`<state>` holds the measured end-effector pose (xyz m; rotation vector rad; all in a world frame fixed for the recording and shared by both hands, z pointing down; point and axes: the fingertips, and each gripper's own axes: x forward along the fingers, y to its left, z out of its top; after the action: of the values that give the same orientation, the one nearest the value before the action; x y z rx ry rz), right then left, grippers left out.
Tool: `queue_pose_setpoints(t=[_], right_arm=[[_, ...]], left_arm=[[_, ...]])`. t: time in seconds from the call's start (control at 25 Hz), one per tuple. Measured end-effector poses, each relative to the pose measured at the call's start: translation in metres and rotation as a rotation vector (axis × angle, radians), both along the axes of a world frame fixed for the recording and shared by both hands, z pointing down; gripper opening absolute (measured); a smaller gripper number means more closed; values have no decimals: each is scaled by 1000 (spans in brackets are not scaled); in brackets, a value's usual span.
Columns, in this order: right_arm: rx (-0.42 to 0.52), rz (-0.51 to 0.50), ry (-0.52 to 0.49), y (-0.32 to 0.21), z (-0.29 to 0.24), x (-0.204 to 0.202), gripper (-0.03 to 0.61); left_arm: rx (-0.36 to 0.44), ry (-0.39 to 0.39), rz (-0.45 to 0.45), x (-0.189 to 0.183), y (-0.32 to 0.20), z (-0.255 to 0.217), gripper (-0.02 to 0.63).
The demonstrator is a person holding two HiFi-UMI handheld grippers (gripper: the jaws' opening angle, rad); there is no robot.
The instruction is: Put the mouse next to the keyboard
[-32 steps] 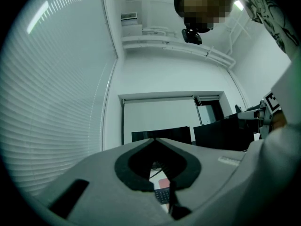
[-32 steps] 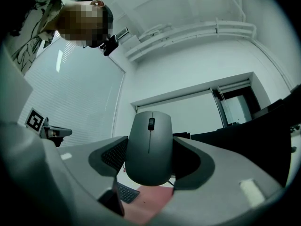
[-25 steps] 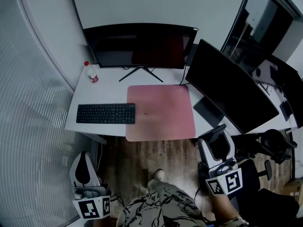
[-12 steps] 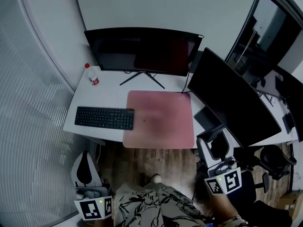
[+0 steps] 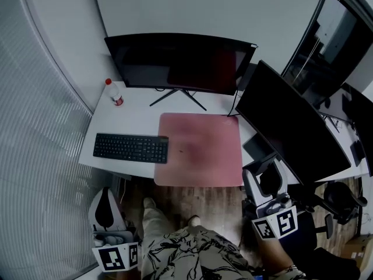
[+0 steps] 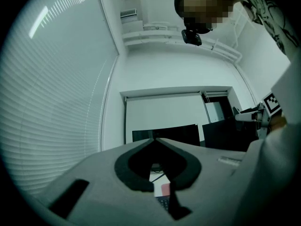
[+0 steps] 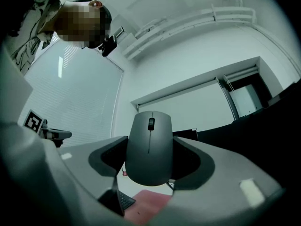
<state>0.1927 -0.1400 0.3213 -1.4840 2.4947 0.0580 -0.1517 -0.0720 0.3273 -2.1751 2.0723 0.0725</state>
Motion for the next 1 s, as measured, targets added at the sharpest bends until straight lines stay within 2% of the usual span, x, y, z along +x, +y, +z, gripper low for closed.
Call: queue_pose_setpoints(t=[1.0], right_arm=[[-14,132,7,-79,-15,-91,304]], left_arm=[[8,7,104,-102,-117,-16,2]])
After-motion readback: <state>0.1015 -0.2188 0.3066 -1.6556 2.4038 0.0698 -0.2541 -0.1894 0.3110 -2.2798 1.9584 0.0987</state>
